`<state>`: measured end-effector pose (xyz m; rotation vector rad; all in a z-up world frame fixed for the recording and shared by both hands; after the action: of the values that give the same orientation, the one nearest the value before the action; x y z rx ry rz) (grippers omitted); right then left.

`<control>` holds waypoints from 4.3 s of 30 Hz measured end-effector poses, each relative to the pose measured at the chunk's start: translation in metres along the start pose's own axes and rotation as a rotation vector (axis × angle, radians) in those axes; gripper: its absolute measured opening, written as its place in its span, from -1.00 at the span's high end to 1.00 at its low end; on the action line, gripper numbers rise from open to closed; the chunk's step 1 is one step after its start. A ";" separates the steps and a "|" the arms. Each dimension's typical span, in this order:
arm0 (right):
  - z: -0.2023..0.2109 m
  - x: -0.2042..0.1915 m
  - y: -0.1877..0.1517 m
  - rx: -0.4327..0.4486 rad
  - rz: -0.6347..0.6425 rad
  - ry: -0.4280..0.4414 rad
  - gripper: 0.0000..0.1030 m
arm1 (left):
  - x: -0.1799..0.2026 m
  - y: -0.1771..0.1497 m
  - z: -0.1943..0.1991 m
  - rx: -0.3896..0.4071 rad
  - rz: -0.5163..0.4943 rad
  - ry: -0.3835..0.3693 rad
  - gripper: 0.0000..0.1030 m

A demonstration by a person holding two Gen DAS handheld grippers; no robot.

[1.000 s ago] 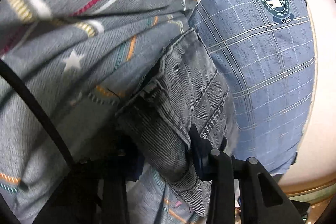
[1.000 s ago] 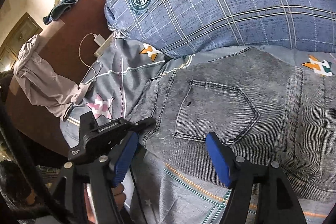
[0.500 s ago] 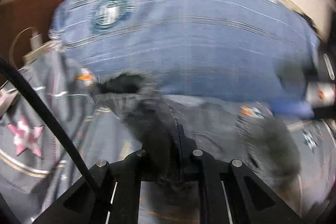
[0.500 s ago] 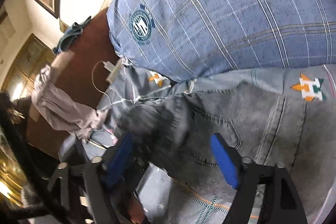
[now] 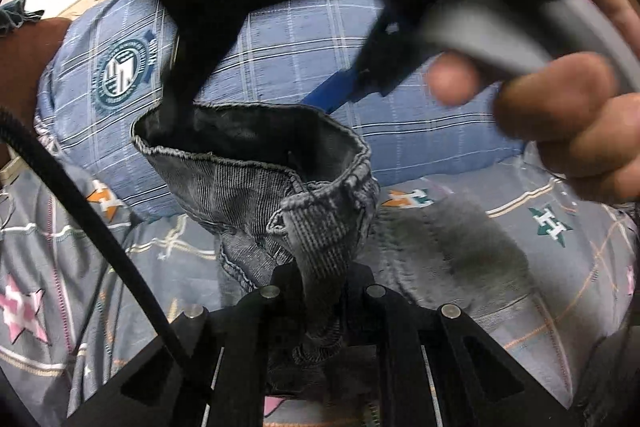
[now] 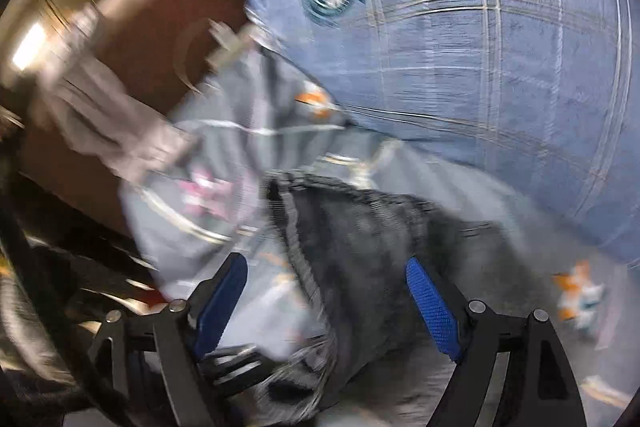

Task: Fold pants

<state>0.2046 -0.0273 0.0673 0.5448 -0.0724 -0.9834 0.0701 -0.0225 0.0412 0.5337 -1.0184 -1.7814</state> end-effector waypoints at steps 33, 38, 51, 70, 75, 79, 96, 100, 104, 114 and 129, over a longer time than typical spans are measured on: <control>0.010 0.242 -0.199 0.142 -0.872 0.041 0.17 | 0.122 -0.018 -0.088 -0.334 0.038 -0.572 0.09; 0.059 0.223 -0.200 0.260 -0.831 -0.075 -0.06 | 0.068 -0.012 -0.052 -0.246 0.154 -0.593 -0.08; 0.001 0.162 -0.211 0.094 -0.632 -0.228 0.76 | -0.012 -0.040 -0.061 -0.198 0.328 -0.467 -0.15; 0.047 0.180 -0.211 0.203 -0.675 -0.230 -0.71 | -0.058 -0.022 -0.074 -0.249 0.570 -0.358 -0.50; 0.033 0.217 -0.227 0.170 -0.800 -0.143 -0.70 | -0.062 -0.031 -0.115 -0.391 0.677 -0.351 -0.50; 0.006 0.235 -0.237 0.064 -0.879 -0.062 -0.33 | -0.065 -0.034 -0.130 -0.387 0.822 -0.430 -0.49; 0.003 0.179 -0.197 0.111 -0.674 -0.181 0.65 | -0.056 -0.022 -0.107 -0.310 0.743 -0.417 0.51; 0.028 0.152 -0.187 0.201 -0.634 -0.137 0.68 | -0.058 -0.005 -0.074 -0.257 0.678 -0.393 0.51; 0.053 0.119 -0.175 0.291 -0.605 -0.115 0.68 | -0.069 0.001 -0.040 -0.197 0.627 -0.384 0.51; 0.024 0.117 -0.164 0.309 -0.631 -0.131 0.69 | -0.092 -0.012 -0.065 -0.155 0.532 -0.307 0.50; -0.029 0.140 -0.175 0.199 -0.648 -0.207 0.69 | -0.099 -0.038 -0.095 -0.175 0.449 -0.111 0.23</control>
<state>0.1572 -0.2036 -0.0648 0.6633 -0.1871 -1.6768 0.1615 0.0357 -0.0515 0.0850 -0.9569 -1.4878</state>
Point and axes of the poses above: each gripper's, at about its wrist camera, not at the fingertips, and z roughly against the way its jaws point, x to its right, y to its top, the point moved 6 cm from there along -z, roughly the way its jaws point, and after that the axes turned 11 degrees about -y, right-handed, at the moved point
